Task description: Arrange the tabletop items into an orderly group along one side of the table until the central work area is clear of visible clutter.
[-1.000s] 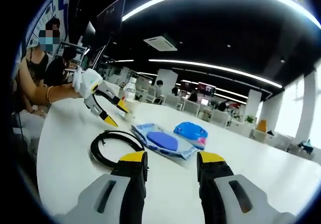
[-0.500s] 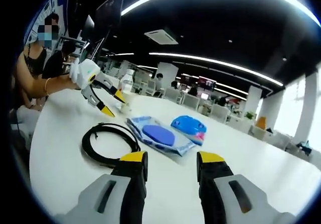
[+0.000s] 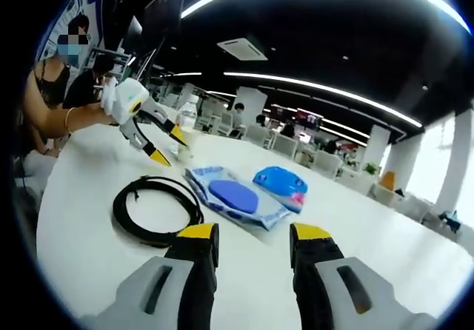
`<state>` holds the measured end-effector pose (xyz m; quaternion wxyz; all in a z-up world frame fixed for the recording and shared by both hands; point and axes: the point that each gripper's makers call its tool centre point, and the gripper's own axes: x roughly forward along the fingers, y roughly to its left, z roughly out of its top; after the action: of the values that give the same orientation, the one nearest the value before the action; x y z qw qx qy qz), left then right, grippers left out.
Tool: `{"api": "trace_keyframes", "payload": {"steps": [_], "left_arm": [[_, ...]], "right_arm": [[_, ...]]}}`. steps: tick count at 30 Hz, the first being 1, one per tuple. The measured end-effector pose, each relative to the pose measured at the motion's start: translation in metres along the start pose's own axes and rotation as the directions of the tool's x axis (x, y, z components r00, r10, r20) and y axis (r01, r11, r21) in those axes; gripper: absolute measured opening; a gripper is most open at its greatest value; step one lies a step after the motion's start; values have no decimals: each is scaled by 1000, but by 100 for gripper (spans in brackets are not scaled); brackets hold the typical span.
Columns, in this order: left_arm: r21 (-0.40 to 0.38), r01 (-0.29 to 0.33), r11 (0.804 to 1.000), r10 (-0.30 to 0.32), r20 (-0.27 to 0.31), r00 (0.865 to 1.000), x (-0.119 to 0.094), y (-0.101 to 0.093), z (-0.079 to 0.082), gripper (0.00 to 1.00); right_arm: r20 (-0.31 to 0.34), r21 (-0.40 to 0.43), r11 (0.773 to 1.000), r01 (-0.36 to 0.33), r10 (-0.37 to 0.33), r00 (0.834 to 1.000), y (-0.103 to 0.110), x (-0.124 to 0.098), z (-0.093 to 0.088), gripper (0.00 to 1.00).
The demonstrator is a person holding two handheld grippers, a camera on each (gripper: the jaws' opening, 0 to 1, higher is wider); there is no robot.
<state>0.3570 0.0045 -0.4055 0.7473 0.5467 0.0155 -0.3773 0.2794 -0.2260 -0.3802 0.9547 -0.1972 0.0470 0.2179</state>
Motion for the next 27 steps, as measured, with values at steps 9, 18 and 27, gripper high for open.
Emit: {"api": "trace_keyframes", "payload": {"steps": [9, 18, 27], "left_arm": [[34, -11, 999, 12, -28, 1000, 7, 0, -6, 31], [-3, -16, 1000, 16, -18, 1000, 12, 2, -5, 30], [-2, -46, 999, 45, -21, 999, 16, 8, -7, 30]], "right_arm": [[-65, -101, 993, 61, -67, 996, -14, 4, -11, 37], [-93, -269, 963, 32, -59, 994, -10, 16, -18, 32], [-105, -305, 952, 13, -47, 993, -11, 34, -20, 30]]}}
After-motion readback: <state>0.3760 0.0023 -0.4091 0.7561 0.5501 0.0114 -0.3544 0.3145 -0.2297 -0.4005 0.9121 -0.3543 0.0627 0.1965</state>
